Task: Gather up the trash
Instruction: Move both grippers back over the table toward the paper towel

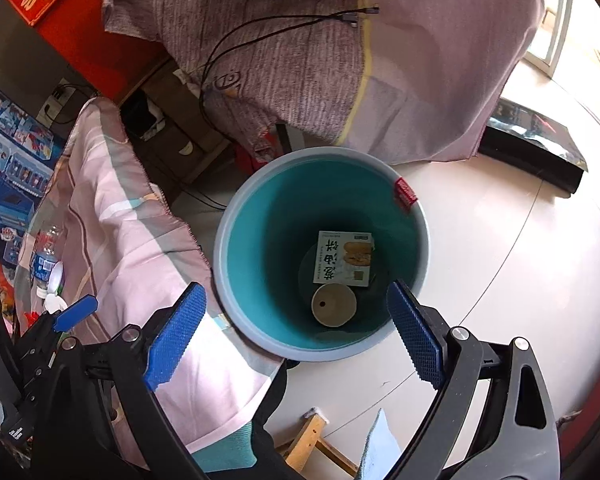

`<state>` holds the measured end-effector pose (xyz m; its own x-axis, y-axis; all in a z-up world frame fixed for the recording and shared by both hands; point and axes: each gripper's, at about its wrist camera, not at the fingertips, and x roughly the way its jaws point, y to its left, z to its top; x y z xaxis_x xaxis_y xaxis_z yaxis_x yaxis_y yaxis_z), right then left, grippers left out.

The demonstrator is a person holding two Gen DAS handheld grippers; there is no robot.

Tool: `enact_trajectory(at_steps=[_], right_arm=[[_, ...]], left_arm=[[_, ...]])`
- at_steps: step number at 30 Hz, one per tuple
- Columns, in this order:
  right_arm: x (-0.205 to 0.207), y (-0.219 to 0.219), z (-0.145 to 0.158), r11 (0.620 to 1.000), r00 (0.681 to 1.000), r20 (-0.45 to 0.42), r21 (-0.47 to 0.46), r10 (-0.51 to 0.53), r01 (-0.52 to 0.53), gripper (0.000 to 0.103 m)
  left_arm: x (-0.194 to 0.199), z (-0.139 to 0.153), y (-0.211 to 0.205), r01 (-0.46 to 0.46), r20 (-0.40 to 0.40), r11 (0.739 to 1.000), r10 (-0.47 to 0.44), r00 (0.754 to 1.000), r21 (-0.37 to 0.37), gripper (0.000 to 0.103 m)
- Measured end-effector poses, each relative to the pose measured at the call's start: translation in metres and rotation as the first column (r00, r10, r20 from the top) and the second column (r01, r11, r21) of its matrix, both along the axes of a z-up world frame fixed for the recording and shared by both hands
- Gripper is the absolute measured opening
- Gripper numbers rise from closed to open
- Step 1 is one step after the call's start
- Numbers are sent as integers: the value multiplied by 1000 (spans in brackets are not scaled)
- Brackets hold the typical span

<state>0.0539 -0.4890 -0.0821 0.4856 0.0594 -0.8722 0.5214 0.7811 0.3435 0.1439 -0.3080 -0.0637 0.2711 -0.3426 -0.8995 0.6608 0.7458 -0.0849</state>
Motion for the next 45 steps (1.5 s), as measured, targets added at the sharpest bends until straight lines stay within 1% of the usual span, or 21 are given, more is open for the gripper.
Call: enact_trajectory(at_steps=[5,11,14,20,23,28,31,34,36,38,42,45], right_arm=[[15,42,8,996,996,12,-2,84,-84,88],[30,93,14,986,986,14,-1,166,-166,88],[40,126,16,975,975,3,-6,223,-223,88],[58,188,20,945,945,-17,-18,328,-328,88],[66,214,22,932,932,-23,-24,361,-362,88],[80,253,22,910,910,-46,-17,413,-414,88],[87,270,21,901,900,-54,-17,432,-433,88],[94,282,19,895,893,-61,-8,445,-447,88],[98,288,17,890,888,-68,-4,454,-456,88],[103,292,14,888,885,-73,0,459,-461,88],[109,296,10,885,882,-81,3,465,-466,88],[114,299,8,882,879,-88,3,469,-471,88]], left_arm=[[2,13,53,-79,27,997,79,997,-7,97],[4,26,125,-179,57,984,180,982,-20,97],[5,33,165,-240,74,970,242,968,-36,97],[7,39,248,-354,100,933,358,928,-58,97],[9,38,286,-401,105,914,405,908,-56,97],[11,32,339,-459,124,888,460,879,-39,98],[19,28,359,-488,118,872,489,864,-37,98],[29,26,368,-495,113,868,495,861,-35,98],[34,25,366,-486,113,874,485,867,-29,98],[42,22,361,-465,112,885,463,879,-14,98],[54,13,354,-438,127,898,431,893,35,99],[55,11,353,-424,129,905,419,899,17,99]])
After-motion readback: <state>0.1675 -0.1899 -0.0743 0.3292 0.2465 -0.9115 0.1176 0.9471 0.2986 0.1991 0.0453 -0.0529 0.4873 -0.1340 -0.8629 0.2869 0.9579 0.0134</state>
